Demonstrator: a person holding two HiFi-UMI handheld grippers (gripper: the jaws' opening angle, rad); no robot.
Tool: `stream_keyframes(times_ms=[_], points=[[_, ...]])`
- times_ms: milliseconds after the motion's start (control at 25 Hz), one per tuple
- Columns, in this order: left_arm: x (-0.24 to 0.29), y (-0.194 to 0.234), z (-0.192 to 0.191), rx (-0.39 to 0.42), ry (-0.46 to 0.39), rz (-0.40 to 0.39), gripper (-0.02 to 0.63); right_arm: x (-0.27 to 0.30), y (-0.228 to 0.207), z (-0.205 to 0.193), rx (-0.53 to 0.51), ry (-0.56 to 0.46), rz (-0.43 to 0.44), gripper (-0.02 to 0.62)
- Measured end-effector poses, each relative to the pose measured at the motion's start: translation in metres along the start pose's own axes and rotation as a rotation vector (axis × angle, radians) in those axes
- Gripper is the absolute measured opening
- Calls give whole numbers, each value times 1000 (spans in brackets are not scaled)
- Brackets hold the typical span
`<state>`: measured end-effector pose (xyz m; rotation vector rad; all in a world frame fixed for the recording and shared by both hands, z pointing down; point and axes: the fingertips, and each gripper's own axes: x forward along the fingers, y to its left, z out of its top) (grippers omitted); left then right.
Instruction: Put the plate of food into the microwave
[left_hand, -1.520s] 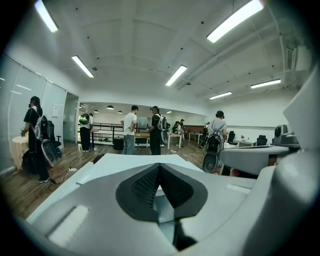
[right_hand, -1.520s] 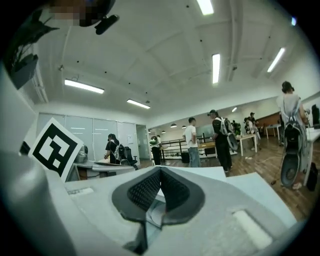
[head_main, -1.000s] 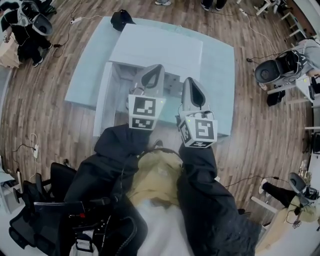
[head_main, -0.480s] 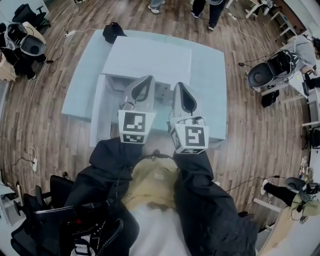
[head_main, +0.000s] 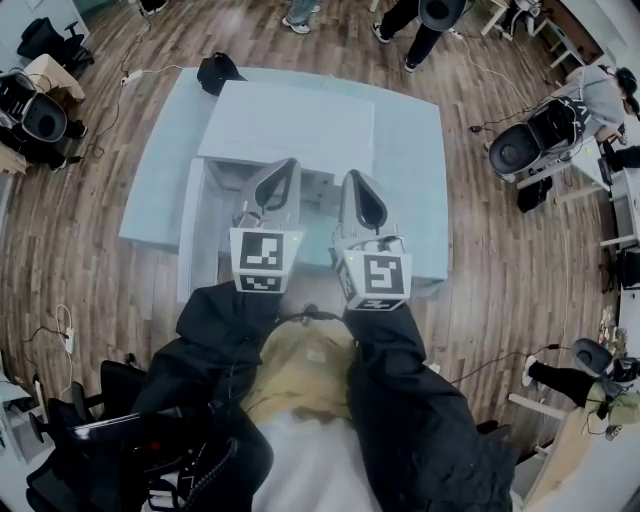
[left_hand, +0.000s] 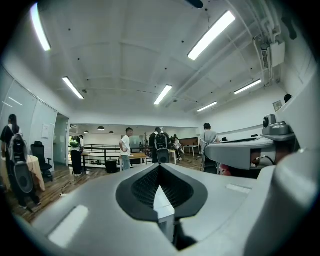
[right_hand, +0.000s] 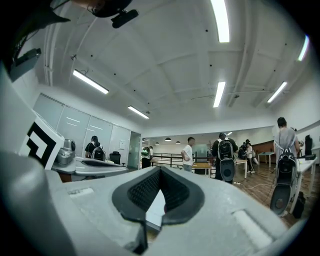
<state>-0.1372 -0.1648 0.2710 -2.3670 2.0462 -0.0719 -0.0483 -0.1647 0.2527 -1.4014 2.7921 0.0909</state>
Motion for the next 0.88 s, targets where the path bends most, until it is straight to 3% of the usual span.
stream_keyframes(times_ms=[880], points=[[3, 2, 3, -12, -4, -1, 0, 1, 0, 5, -14, -10, -5, -5]])
